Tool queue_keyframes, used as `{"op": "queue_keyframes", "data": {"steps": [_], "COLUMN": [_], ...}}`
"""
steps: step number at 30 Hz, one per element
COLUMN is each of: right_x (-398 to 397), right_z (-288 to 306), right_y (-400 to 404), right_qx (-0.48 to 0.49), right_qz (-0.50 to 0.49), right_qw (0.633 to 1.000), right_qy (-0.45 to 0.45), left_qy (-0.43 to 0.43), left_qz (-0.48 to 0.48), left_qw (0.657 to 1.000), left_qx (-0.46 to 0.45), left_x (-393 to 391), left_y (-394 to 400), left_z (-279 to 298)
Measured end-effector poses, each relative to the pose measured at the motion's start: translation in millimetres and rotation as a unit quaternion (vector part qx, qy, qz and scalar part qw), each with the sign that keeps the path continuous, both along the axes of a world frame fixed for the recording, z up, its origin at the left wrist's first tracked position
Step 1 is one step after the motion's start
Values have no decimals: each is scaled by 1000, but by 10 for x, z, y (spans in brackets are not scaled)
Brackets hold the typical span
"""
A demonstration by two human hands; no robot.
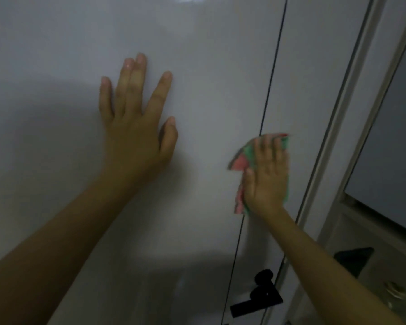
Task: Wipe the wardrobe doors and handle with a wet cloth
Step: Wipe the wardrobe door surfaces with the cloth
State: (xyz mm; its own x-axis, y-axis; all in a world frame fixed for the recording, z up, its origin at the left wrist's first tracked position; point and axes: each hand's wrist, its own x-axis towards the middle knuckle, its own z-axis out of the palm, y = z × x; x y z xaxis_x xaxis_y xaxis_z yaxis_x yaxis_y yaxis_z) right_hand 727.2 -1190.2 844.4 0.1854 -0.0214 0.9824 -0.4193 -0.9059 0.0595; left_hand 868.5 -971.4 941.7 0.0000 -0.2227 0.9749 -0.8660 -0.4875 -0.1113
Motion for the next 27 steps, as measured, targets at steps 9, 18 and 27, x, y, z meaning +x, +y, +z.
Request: {"op": "queue_keyframes", "data": {"steps": [9,18,27], "right_x": [579,1004,900], "right_z": [16,485,172], "right_y": [754,1295,1208], "right_qx": [-22,181,-22], "right_qz": [-4,-29,-9], "right_qw": [999,968,1000], "right_qy": [24,-174,9], "left_qy": [75,214,219], "left_qz": [49,75,10], "left_qw": [996,973,974], "left_qx": [-10,-51,-58], "left_x": [117,412,566], "left_y": [522,1167,1555], "left_z": [-346,-729,-803]}}
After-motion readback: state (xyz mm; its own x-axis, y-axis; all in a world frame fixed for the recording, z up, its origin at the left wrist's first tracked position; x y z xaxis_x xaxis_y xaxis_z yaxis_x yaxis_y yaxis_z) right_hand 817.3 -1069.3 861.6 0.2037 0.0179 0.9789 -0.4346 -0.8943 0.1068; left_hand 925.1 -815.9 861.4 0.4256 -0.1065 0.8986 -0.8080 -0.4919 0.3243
